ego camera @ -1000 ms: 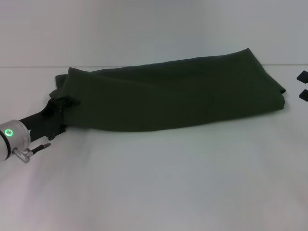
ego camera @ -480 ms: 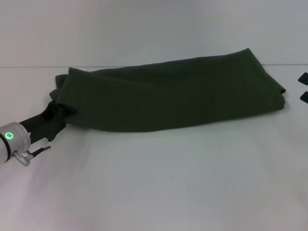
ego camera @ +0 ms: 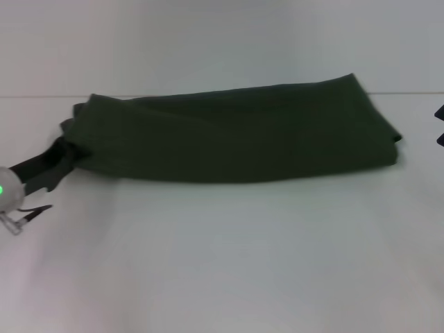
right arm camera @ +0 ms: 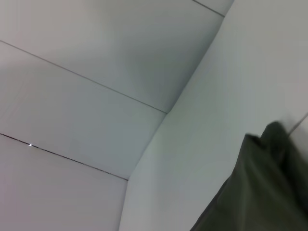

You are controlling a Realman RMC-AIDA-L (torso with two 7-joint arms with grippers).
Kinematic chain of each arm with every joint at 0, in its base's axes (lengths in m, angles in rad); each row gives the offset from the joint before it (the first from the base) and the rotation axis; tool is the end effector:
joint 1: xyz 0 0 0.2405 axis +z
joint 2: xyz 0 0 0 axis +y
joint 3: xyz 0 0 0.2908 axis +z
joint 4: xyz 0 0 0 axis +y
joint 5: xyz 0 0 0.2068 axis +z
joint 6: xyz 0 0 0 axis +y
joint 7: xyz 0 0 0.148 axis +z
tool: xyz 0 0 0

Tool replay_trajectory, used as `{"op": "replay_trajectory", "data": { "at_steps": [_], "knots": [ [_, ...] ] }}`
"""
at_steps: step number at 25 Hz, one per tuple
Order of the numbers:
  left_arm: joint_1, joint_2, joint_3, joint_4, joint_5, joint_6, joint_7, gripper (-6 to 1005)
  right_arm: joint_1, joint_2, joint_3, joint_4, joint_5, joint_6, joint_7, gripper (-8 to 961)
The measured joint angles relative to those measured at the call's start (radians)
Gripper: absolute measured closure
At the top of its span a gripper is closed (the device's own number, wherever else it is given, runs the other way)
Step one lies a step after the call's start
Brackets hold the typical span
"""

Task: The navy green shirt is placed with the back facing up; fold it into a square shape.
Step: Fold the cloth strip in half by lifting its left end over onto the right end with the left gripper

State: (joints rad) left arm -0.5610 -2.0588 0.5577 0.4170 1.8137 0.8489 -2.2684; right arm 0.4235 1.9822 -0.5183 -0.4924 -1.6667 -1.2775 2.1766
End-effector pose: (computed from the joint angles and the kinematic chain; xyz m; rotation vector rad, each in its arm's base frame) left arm -0.3680 0.4011 -0.0077 -1.4138 -1.9112 -0.9558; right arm 0.3683 0.3580 0.0541 -1.6247 1.7864 1.2517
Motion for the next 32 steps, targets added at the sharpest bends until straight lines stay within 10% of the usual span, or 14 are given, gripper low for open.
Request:
{"op": "replay_trajectory", "data": {
  "at_steps": [5,15,32],
  "knots": [
    [0.030,0.049,0.005,0.001,0.029,-0.013,-0.012,986,-0.001,0.000,0.000,0.007,-0.001,0.010,0.000,178],
    [0.081,0.068,-0.007,0.040,0.027,-0.042,-0.026,986,-0.002,-0.002,0.000,0.014,-0.003,0.014,0.000,177],
    [-0.071,-0.041,0.031,0.276,-0.030,0.335,-0.019,983,-0.005,0.000,-0.005,0.028,-0.007,0.003,-0.009,177]
  ]
}}
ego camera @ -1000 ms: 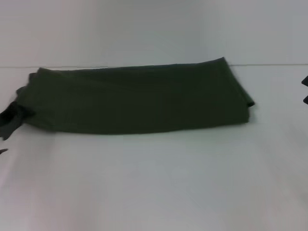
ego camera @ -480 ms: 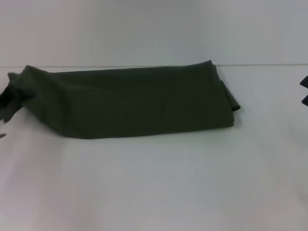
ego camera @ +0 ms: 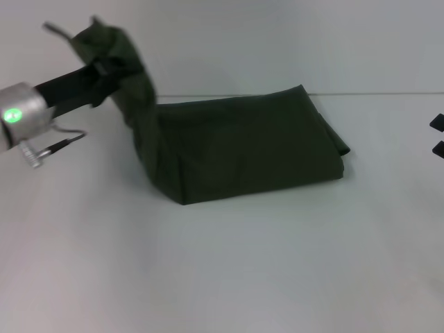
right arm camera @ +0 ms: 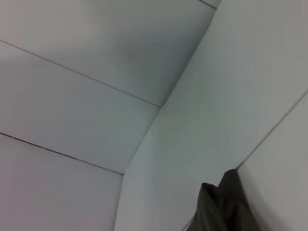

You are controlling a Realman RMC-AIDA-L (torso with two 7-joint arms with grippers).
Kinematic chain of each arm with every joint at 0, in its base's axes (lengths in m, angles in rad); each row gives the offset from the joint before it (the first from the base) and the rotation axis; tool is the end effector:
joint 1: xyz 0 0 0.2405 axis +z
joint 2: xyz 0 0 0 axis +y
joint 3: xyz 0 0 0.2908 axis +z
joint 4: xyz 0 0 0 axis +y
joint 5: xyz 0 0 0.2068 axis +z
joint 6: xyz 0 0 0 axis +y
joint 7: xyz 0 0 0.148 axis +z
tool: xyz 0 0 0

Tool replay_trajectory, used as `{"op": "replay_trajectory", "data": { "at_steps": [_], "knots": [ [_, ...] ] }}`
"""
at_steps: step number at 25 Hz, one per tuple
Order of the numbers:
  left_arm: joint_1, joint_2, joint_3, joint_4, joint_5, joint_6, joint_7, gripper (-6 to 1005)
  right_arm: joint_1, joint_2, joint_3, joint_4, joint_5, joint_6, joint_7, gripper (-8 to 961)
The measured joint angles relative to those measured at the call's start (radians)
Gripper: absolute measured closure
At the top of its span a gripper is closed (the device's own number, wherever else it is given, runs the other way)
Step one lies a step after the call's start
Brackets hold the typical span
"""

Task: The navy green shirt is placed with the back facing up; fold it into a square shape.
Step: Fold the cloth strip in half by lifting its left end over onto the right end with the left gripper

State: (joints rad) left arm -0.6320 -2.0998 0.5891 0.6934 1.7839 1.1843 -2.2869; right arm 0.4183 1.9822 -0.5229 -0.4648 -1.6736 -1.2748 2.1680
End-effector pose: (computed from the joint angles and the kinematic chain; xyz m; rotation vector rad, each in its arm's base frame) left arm -0.2615 0.4298 0.0227 -1.8927 -1.6566 -1.1987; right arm 0.3722 0.3531 0.0465 -1.6191 1.8169 1.2364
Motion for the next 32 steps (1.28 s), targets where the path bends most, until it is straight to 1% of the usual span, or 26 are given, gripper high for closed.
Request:
{"op": "replay_trajectory", "data": {
  "at_steps": [3,5,7,8,9,16,17,19,20,23,26,29,31,32],
  "knots": [
    [-0.047,-0.021,0.054,0.002,0.000,-0.004,0.017,982,0.000,0.002,0.000,0.000,0.000,0.000,0.000,177],
    [-0.078,-0.040,0.084,0.000,0.000,-0.017,0.034,982,0.000,0.002,0.000,0.001,0.000,0.000,0.000,177],
    [-0.110,-0.060,0.118,-0.011,-0.001,-0.047,0.060,982,0.001,0.002,0.001,0.002,0.000,0.000,-0.001,177],
    [-0.134,-0.069,0.160,-0.035,-0.003,-0.086,0.082,982,0.001,0.002,0.000,0.002,0.000,0.000,-0.001,177],
    [-0.144,-0.070,0.177,-0.047,-0.006,-0.104,0.090,981,0.001,0.002,0.000,0.002,0.000,0.000,-0.001,177],
    [-0.286,-0.073,0.388,-0.238,-0.022,-0.325,0.264,980,0.001,0.004,-0.002,0.002,0.000,0.000,0.001,178],
    [-0.298,-0.073,0.423,-0.247,-0.021,-0.351,0.272,980,0.000,0.004,-0.002,0.002,0.000,0.000,0.001,178],
    [-0.322,-0.074,0.536,-0.262,-0.023,-0.425,0.277,973,0.000,0.004,-0.003,0.002,0.000,0.000,0.001,178],
    [-0.326,-0.075,0.574,-0.263,-0.029,-0.449,0.273,970,0.000,0.004,-0.004,0.002,0.000,0.000,0.001,178],
    [-0.335,-0.076,0.705,-0.258,-0.074,-0.505,0.270,890,0.002,0.005,-0.004,0.004,0.000,0.000,0.002,178],
    [-0.333,-0.076,0.779,-0.243,-0.099,-0.513,0.280,810,0.006,0.005,-0.004,0.012,0.000,0.003,0.002,178],
    [-0.304,-0.075,0.816,-0.188,-0.100,-0.465,0.283,676,0.005,0.001,-0.004,0.017,0.000,0.009,0.001,178],
    [-0.249,-0.069,0.816,-0.100,-0.098,-0.381,0.277,587,0.003,-0.001,-0.005,0.018,0.000,0.008,0.001,178],
    [-0.227,-0.066,0.809,-0.069,-0.098,-0.352,0.272,566,0.003,-0.003,-0.004,0.018,0.000,0.008,0.002,178]
  ]
}}
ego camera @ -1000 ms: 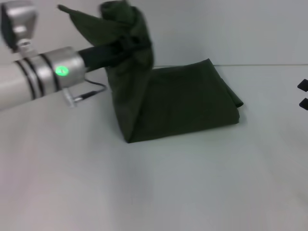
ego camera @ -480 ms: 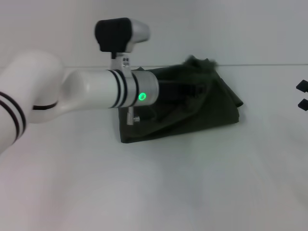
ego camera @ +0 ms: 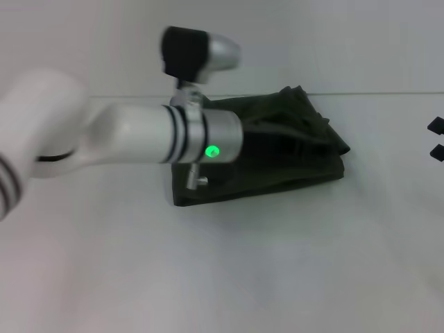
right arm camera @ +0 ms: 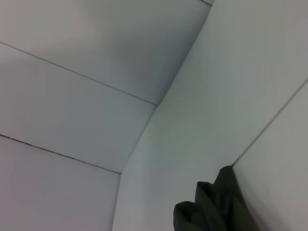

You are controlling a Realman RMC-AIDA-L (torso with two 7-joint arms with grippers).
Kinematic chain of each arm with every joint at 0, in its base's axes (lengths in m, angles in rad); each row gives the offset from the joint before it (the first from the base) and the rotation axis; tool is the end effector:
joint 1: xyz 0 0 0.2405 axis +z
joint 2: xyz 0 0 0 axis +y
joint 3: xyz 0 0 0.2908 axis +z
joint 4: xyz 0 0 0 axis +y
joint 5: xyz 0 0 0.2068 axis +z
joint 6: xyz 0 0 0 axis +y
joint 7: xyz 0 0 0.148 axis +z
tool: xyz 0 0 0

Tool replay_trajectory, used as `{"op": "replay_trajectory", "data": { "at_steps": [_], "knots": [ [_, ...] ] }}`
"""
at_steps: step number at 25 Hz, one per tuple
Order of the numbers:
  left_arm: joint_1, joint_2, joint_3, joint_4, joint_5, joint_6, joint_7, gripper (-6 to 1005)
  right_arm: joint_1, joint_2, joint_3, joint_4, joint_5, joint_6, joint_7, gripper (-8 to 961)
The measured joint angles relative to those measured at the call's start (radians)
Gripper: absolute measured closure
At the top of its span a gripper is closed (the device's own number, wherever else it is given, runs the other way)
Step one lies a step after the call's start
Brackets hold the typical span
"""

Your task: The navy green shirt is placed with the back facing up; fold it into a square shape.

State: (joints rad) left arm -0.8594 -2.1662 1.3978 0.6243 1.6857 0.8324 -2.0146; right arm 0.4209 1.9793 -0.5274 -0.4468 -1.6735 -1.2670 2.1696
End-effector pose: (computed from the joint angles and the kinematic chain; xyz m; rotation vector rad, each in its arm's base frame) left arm -0.1268 0.4306 -0.1307 -2.6404 -0.9558 -0.5577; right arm 0.3735 0.3528 0.0433 -1.6099 1.8364 1.2308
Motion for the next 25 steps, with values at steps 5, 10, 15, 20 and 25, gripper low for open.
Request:
{"op": "replay_trajectory", "data": {
  "at_steps": [5,10,15,20,25],
  "knots": [
    [0.198,0.005,-0.209,0.192,-0.004,0.183,-0.172,459,0.008,-0.010,-0.003,-0.003,-0.022,-0.008,0.004,178],
    [0.251,0.065,-0.492,0.100,-0.007,0.388,-0.274,353,0.045,-0.030,-0.004,-0.017,-0.114,-0.025,0.007,178],
    [0.263,0.177,-0.578,-0.085,-0.004,0.483,-0.307,127,0.118,-0.060,-0.019,-0.114,-0.248,-0.109,0.000,177],
    [0.326,0.194,-0.619,-0.078,-0.005,0.518,-0.304,51,0.204,-0.062,-0.100,-0.338,-0.393,-0.196,0.010,177],
    [0.359,0.185,-0.650,-0.060,-0.005,0.534,-0.296,50,0.330,-0.027,-0.214,-0.484,-0.598,-0.169,-0.002,177]
  ]
}}
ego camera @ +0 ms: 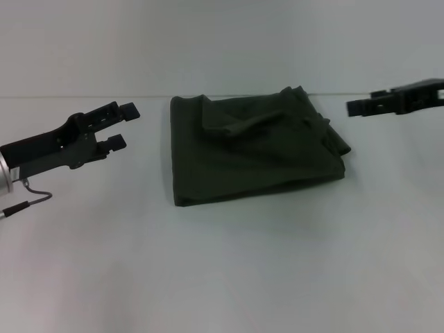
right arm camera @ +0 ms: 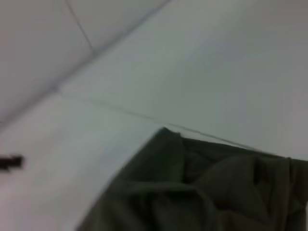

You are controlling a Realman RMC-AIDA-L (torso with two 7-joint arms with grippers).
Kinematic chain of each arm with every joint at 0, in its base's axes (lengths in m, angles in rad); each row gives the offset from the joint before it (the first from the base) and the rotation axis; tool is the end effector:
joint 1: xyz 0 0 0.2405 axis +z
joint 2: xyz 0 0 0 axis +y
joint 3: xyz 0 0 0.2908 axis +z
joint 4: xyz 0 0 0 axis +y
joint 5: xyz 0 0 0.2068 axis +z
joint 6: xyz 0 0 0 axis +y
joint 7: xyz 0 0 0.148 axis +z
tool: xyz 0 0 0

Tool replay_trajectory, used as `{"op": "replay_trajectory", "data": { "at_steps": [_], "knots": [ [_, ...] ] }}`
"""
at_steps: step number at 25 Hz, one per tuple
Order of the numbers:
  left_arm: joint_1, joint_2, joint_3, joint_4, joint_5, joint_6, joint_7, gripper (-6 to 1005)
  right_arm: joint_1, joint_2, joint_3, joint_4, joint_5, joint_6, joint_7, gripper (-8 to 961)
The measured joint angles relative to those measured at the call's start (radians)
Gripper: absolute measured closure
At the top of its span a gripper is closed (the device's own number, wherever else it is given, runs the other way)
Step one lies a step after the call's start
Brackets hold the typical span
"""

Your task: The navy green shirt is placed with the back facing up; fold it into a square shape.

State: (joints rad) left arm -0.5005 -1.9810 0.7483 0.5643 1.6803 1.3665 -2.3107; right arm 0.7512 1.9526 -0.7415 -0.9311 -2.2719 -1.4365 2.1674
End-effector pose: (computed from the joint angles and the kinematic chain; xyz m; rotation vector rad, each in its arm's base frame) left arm -0.3089 0.3771 0.0276 -1.9777 -1.8675 -1.1378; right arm 0.2308 0.4445 0.0690 -2.4863 1.0379 0.3194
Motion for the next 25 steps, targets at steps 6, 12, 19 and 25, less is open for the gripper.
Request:
{"op": "replay_trajectory", "data": {
  "at_steps": [6,12,19,25],
  "knots": [
    [0.006,-0.009,-0.020,-0.002,-0.007,0.008,0.021,50,0.118,0.058,-0.150,-0.023,-0.216,0.141,-0.053,178],
    [0.009,-0.026,-0.070,-0.009,-0.009,0.009,0.041,50,0.163,0.106,-0.331,-0.033,-0.301,0.276,-0.083,178],
    [0.022,-0.044,-0.114,-0.012,-0.010,0.017,0.038,51,0.211,0.144,-0.430,-0.012,-0.416,0.346,-0.072,177],
    [0.022,-0.053,-0.116,-0.013,-0.010,0.017,0.036,51,0.210,0.147,-0.490,0.031,-0.391,0.448,-0.067,177]
  ]
}}
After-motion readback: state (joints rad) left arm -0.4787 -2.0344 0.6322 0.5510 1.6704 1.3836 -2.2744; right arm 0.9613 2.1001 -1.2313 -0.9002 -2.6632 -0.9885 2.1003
